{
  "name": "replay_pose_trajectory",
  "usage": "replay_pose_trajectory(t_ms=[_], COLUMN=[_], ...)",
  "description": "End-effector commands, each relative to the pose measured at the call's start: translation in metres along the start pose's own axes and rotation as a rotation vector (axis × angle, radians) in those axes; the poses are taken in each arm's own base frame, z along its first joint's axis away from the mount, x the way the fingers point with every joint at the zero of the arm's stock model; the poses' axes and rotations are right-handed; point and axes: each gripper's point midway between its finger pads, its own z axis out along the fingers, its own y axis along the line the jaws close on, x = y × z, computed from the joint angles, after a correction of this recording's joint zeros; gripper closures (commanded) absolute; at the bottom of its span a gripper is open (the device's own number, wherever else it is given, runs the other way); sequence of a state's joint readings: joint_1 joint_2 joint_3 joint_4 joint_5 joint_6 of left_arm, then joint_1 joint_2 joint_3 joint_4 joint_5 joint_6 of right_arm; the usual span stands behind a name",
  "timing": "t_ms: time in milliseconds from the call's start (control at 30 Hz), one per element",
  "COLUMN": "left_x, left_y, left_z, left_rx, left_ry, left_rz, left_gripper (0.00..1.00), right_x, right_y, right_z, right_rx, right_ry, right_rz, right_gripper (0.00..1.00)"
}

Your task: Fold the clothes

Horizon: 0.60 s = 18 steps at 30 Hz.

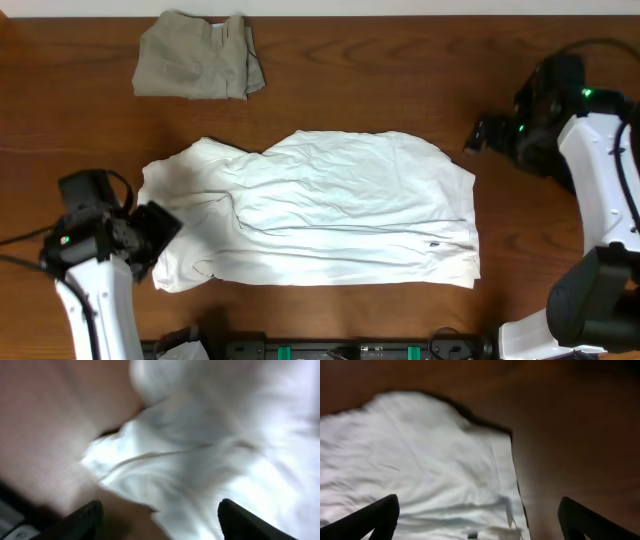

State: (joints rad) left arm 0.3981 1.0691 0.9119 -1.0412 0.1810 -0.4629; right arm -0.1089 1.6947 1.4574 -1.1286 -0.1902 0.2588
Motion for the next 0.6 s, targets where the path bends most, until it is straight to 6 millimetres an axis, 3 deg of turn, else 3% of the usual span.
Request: replay_pose_trajectory(t_ms=[0, 133, 300, 433, 567], left_x=[0.001, -0.011, -0.052, -0.083, -0.100], left_y=[-0.050, -0.089, -0.124, -0.149, -0.157], left_z=[-0.025, -0.036, -0.028, 0.004, 0.043], left_rx=[0.215, 0.278, 0.219, 0.185, 0.134], left_ry=[0.000, -0.048, -0.097, -0.055, 0.018], left_rz=[0.120, 0.246, 0.295, 0.328, 0.353], left_gripper=[0.24, 0.23, 0.21, 0.21, 0.20], right_x=[-0.015, -0.024, -0.036, -0.046, -0.052], right_y=[0.009, 0.021, 0.025, 0.026, 0.026], right_z=[-0.013, -0.012, -0.005, 0.000, 0.006], right_rx=[-0.044, -0.109, -0.125, -0.123, -0.123], right_ry=[-0.053, -0.080, -0.110, -0.140, -0.148], right_rz=[-0.025, -0.058, -0.133, -0.160, -0.163], right_gripper=[0.01, 0.01, 0.01, 0.01, 0.01])
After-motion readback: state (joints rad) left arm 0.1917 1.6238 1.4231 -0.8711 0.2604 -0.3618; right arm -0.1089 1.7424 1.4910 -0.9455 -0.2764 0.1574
